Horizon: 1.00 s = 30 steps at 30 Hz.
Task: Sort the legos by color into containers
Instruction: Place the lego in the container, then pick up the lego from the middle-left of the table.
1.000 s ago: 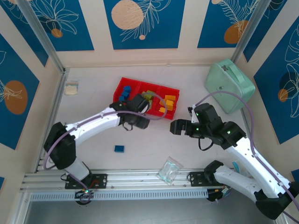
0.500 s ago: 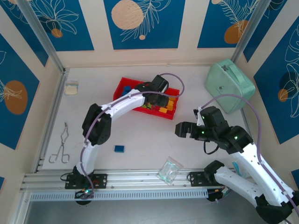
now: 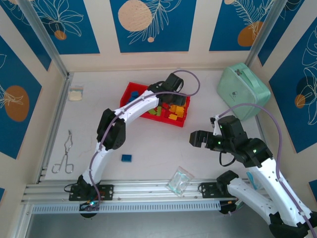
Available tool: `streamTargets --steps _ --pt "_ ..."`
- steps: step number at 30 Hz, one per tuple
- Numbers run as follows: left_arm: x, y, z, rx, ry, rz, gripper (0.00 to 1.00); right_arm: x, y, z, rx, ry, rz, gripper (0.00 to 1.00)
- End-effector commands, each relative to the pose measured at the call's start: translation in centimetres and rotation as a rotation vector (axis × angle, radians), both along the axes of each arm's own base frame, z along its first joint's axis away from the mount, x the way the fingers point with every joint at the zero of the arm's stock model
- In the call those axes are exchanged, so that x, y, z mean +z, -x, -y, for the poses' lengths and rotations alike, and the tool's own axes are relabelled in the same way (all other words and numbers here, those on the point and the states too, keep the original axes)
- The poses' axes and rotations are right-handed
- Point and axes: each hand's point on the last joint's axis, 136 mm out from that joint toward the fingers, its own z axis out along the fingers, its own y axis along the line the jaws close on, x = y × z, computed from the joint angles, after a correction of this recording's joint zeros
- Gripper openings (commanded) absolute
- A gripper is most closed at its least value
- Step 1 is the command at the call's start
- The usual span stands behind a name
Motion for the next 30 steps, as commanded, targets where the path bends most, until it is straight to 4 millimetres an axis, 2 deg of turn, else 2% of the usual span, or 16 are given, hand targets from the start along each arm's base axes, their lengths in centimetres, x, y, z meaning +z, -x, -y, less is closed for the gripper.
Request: streamTargets --steps 1,4,8,11,13,17,19,21,25,27,30 --pt "1.6 0.0 -1.1 0.014 -0.026 0.008 0.74 -0.4 0.2 -0.5 0.033 -0.018 -0.007 0.99" --pt "2.7 0.7 -1.9 0.003 -0.047 0.029 0.87 -0.4 0.1 -0.8 0.035 -0.034 -0.009 0.99" --pt "4.3 2.3 -3.7 -0.013 -0.088 0.034 0.98 -0.7 0.1 -0.8 0.036 -0.033 -0.012 0.99" --pt "5.2 4.2 -6.5 0.013 -0.117 0.038 0.99 -0.9 0.0 -1.0 0.041 -0.041 -0.012 0.99" --pt "5.2 6.5 -9.1 0.037 -0.135 0.03 0.99 -1.0 -0.2 -1.2 0.043 -0.048 -0.009 0.99" --pt "2.9 12.8 -15.0 0.106 -0.181 -0.075 1.0 -1.3 -0.7 -1.6 0.052 -0.047 -0.011 0.99" --pt "1.1 16.7 -18.6 0.175 -0.215 -0.118 0.99 -1.6 -1.1 -1.9 0.057 -0.05 -0.018 0.99" --pt "-1.1 20.2 -21.0 0.219 -0.21 -0.179 0.99 -1.7 -1.5 -2.4 0.064 -0.064 -0.018 0.99" --pt "-5.6 26.1 -24.0 0.264 -0.21 -0.293 1.0 -1.9 -2.1 -3.5 0.073 -0.103 -0.038 0.99" --pt "-7.6 27.8 -24.6 0.273 -0.204 -0.339 0.99 -2.3 -2.2 -4.0 0.072 -0.121 -0.057 0.99" --pt "-9.6 29.1 -25.4 0.288 -0.213 -0.387 0.99 -2.6 -2.0 -5.1 0.091 -0.146 -0.086 0.99"
